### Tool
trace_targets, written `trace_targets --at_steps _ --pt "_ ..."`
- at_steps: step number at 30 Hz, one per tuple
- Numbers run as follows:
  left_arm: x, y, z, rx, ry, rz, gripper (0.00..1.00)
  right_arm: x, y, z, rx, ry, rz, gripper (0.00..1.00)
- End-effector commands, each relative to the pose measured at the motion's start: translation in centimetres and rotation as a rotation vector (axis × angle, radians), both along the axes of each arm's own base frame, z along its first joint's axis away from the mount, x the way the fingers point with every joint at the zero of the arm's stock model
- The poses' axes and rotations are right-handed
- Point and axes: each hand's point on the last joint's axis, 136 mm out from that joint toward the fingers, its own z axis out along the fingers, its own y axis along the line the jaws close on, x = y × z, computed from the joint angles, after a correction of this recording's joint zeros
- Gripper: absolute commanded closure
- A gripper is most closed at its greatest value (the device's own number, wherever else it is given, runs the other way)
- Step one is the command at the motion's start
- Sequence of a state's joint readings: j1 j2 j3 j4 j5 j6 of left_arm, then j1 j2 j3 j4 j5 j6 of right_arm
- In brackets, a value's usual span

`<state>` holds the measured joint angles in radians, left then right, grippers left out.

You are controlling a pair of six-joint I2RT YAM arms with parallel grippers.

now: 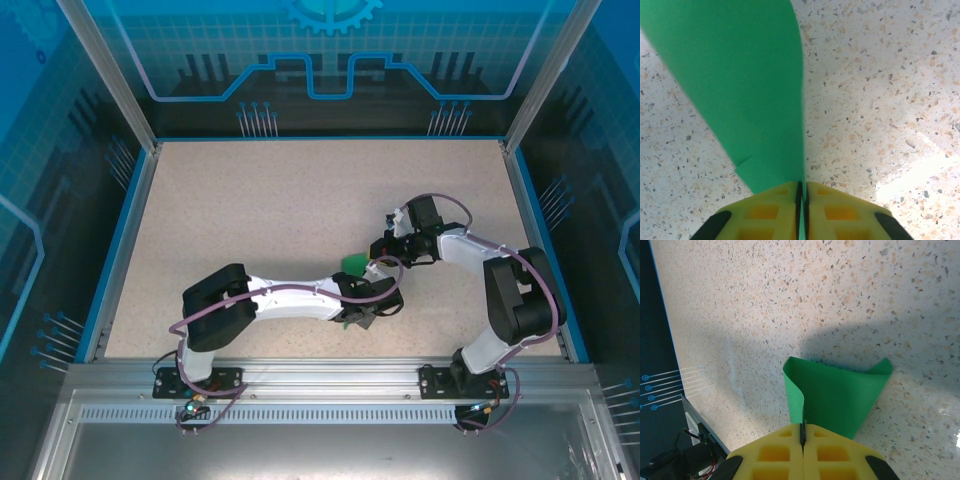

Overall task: Fold a paper plane with a square sheet of paper (fold left side to right side)
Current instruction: Fold the wing for the fifth time at the center of the table.

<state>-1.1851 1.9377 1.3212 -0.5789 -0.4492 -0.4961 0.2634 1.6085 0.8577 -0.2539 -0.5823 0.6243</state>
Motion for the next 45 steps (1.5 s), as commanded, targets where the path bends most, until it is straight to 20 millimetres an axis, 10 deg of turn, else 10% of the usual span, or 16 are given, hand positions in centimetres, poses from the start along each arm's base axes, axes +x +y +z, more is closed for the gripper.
trace_targets --at_steps 1,8,14,29,45 --pt "-0.5 0.0 -0.4 -0.013 0.020 -0.001 0.89 -0.3 0.1 0.8 -0.009 -0.034 0.027 0.81" --pt "-0.6 -0.8 0.6 -0.146 0.073 0.005 0.91 0.5 -3.6 5.5 -0.076 -0.222 -0.064 0.37" --pt "-0.3 -0.9 1.3 -0.295 0.139 0.037 0.92 -1.4 -7.7 5.9 -0.133 -0.274 -0.144 0.19" --pt "1.3 -2.7 2.1 -0.804 0.386 0.135 0.93 -6.2 -6.0 1.9 -0.029 -0.263 -0.050 0.17" --pt "2.2 -2.7 0.6 -0.942 0.448 0.235 0.94 -5.6 -3.6 0.0 0.029 -0.243 -0.042 0.27"
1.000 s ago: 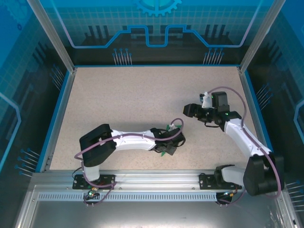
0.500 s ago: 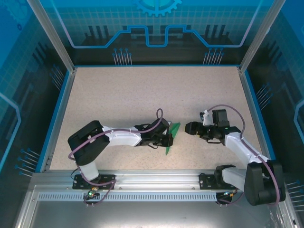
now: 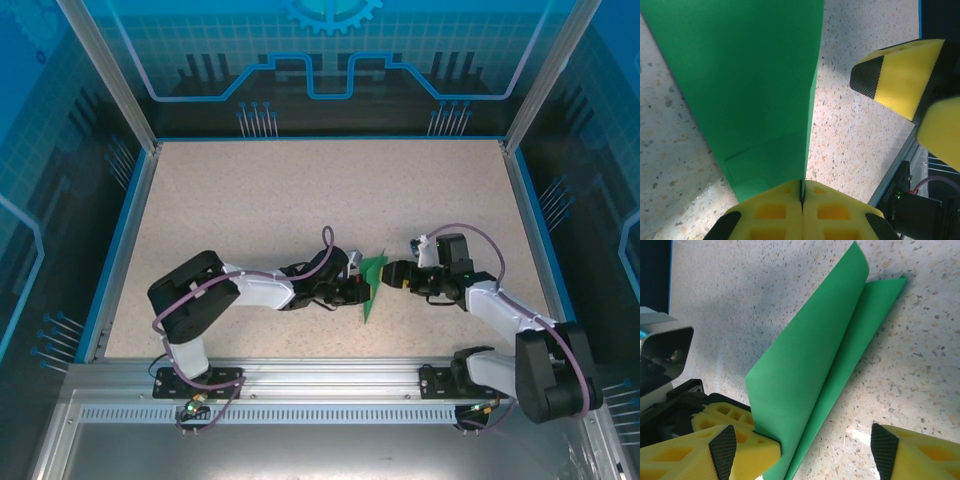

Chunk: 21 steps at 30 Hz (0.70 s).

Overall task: Fold a paper plane with a square sheet of paper (fold left side to right side)
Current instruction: Fold the wing for the fifth time at the center of the table.

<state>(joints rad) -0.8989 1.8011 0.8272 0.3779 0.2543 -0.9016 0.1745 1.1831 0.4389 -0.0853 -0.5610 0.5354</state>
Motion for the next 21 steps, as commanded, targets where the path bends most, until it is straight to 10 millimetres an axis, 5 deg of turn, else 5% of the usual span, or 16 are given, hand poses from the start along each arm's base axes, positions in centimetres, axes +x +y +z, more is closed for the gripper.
trace_targets --at_steps 1,21 --pt "0.1 -0.1 -0.6 -0.038 0.038 0.017 0.95 0.3 0.9 -0.2 0.032 0.005 0.001 0.28" --pt "0.6 0.3 -2.4 -0.162 0.130 0.106 0.95 1.0 1.9 -3.1 0.032 0.110 -0.042 0.37"
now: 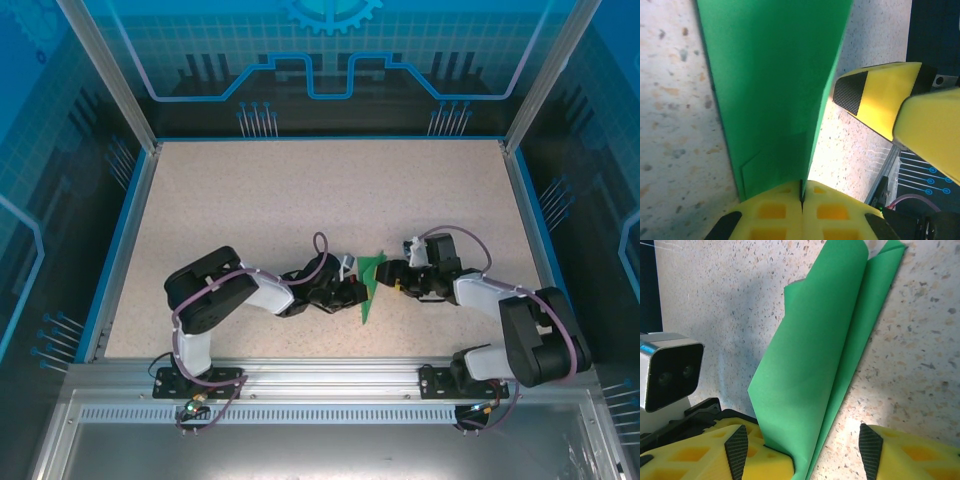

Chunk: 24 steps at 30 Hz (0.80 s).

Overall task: Fold a paper plane with a square sheet of paper (fold left side to right side)
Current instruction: Fold the wing for the fifth time at the center of the table.

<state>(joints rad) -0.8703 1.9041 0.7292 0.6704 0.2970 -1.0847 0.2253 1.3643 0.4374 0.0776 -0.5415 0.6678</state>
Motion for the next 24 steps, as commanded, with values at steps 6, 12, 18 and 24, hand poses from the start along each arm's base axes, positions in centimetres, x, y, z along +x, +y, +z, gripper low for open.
trace_targets --at_steps 6,12,18,24 --pt "0.3 0.2 -0.3 -0.050 0.027 0.021 0.95 0.3 1.1 -0.6 0.005 0.014 0.012 0.38" --pt "0.3 0.5 -0.8 -0.056 0.048 0.031 0.95 0.9 1.7 -0.7 0.009 0.017 0.015 0.41" --pt "0.4 0.8 -1.3 -0.059 0.068 0.044 0.95 1.4 2.2 -0.8 0.007 0.020 0.023 0.45" --pt "0.4 0.8 -1.3 -0.062 0.074 0.046 0.96 1.9 2.8 -0.8 0.006 0.022 0.032 0.47"
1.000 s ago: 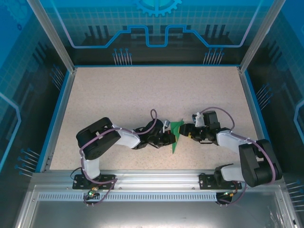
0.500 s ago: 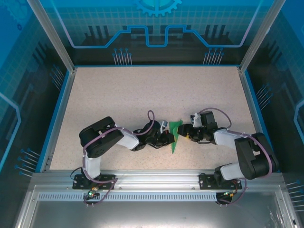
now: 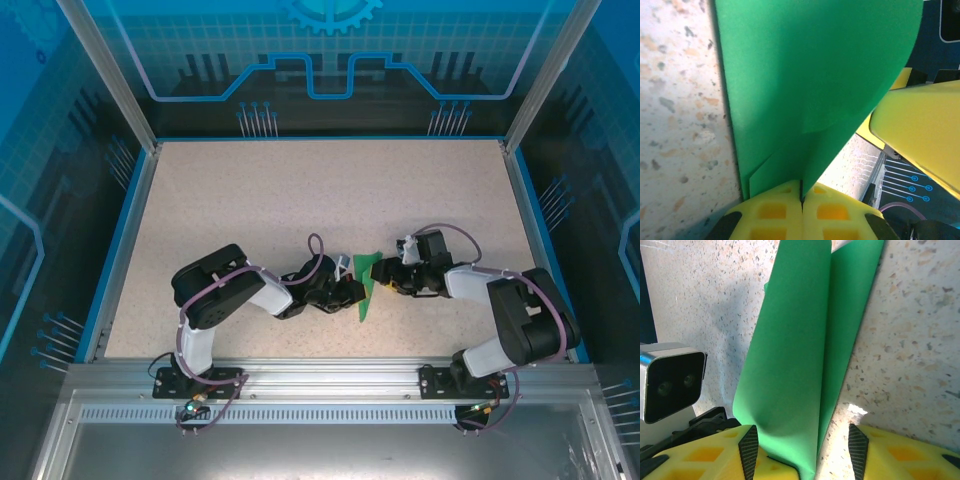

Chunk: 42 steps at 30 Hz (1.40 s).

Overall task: Fold a paper plane with a square sheet of paper (fold left side to right side)
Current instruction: Fold the wing for the fifth time at the center of the table.

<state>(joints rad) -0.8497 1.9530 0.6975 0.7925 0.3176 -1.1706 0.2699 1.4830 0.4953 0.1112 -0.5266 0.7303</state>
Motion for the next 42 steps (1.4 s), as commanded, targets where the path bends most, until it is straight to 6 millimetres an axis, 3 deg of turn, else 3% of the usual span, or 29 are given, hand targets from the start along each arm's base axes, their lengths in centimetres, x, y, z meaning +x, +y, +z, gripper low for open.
trace_targets --at_steps 1,10,30,42 --pt "-0.1 0.5 -0.7 -0.005 0.021 0.000 0.96 1.0 1.5 0.3 0.005 -0.043 0.038 0.47" --pt "0.0 0.4 -0.4 -0.011 0.017 -0.003 0.96 1.0 2.1 -0.6 -0.009 -0.014 0.049 0.48" --pt "0.1 0.3 0.7 -0.027 -0.008 -0.002 0.96 1.2 1.8 1.6 -0.036 -0.064 0.051 0.52" --pt "0.3 0.6 0.7 -0.025 -0.005 0.009 0.95 0.3 1.2 -0.3 -0.079 0.014 0.042 0.55"
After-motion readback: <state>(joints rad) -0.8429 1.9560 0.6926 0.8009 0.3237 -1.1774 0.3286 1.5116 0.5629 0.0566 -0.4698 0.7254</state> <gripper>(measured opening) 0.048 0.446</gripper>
